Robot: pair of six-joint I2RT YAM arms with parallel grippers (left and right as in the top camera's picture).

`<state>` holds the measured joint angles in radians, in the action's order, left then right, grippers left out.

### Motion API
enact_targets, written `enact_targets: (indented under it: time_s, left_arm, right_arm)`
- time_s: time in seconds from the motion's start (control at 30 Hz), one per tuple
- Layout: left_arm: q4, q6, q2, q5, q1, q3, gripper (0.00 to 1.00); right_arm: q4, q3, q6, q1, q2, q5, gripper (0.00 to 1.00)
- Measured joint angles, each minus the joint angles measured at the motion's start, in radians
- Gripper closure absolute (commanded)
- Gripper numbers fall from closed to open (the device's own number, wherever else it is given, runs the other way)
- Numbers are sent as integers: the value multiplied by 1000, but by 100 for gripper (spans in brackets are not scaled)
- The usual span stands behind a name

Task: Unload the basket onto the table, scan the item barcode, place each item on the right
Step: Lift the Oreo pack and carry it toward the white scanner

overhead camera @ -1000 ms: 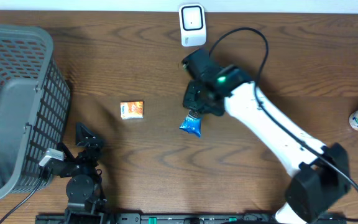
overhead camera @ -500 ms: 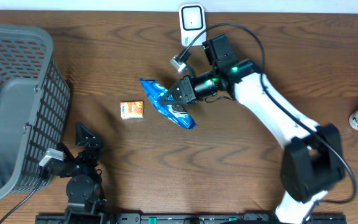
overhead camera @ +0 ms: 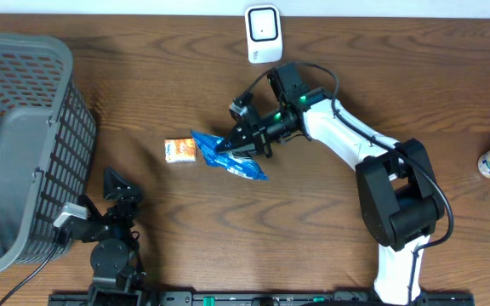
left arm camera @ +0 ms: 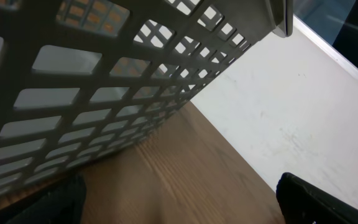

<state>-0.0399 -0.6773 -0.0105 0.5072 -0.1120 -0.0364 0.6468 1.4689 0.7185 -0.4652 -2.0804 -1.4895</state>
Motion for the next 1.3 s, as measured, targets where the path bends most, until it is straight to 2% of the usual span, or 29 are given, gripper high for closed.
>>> enact_targets:
  time_s: [0.27, 0.4, 0.73, 0.93, 1.07, 1.17, 1.3]
  left_arm:
    - [0, 0, 0, 0, 0, 0, 2]
    - [0, 0, 0, 0, 0, 0, 2]
    - [0, 0, 0, 0, 0, 0, 2]
    - [0, 0, 0, -1, 0, 0, 2]
    - [0, 0, 0, -1, 0, 0, 2]
    - [0, 0, 0, 0, 0, 0, 2]
    - [0, 0, 0, 0, 0, 0, 2]
  right_arm:
    - [47, -1, 328, 0, 0, -14, 99]
    - [26, -1, 411, 0, 0, -15, 99]
    - [-5, -1, 441, 0, 0, -8, 98]
    - [-349, -6, 336, 0, 0, 135, 98]
    - [-558, -1, 319, 0, 0, 217, 98]
    - [-603, 20, 320, 0, 0, 344, 98]
    - [-505, 34, 420, 0, 0, 645, 98]
